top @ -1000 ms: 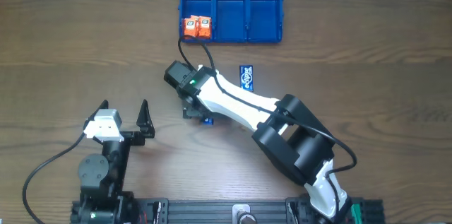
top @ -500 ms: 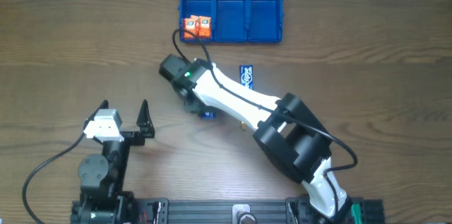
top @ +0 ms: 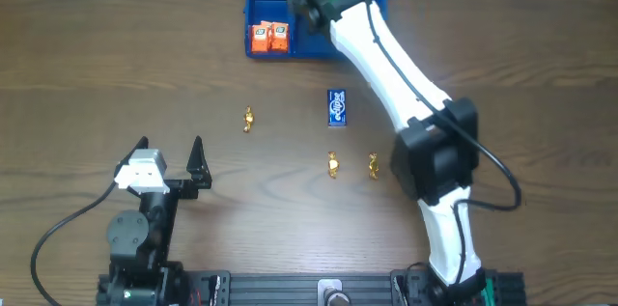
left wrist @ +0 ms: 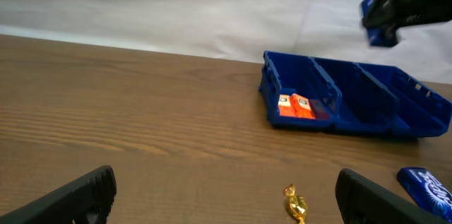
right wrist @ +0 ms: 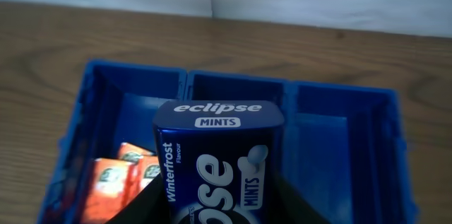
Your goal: Sort Candies Into Trays
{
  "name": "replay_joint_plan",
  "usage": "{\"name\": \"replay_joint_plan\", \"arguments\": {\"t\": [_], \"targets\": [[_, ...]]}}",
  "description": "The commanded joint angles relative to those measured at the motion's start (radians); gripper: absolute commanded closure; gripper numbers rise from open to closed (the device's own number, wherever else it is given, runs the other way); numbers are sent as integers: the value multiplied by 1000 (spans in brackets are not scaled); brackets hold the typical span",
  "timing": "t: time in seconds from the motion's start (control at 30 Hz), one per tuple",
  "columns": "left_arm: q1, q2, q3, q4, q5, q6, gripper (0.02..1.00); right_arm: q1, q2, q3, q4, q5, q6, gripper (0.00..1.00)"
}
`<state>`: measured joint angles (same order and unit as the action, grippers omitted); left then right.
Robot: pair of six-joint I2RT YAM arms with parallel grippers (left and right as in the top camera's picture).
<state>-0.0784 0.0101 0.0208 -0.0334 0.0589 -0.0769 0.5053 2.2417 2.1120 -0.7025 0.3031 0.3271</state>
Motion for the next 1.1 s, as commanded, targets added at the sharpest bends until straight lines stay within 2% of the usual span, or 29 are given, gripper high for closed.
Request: {"name": "replay_joint_plan", "arguments": {"t": [0.03,0.2,0.33,0.5,0.6,0.73,0.83,1.03,1.1], "targets": [[7,-6,-15,-41,9,10,20,-10,76,10,28,10,-20,698],[7,-6,-15,-41,9,10,20,-21,98,8,6,10,-10,667],[7,-6,-15,-41,9,10,20,-30,98,8,-25,4,-10,432],[7,-6,-15,-41,9,10,20,-29,62,1,-63,-25,-11,314],[7,-6,-15,-41,9,10,20,-13,-80,-134,-66,-54,0,248],[7,-6,-15,-41,9,10,20,5,-281,-449,-58,-60,98,244],[7,-6,-15,-41,9,10,20,5,-287,-607,-18,-120,120,242],[7,-6,-15,-41,9,10,20,31,-212,-712,23,-157,173,242],[7,-6,-15,-41,9,10,20,38,-187,-712,13,-193,192,242]]}}
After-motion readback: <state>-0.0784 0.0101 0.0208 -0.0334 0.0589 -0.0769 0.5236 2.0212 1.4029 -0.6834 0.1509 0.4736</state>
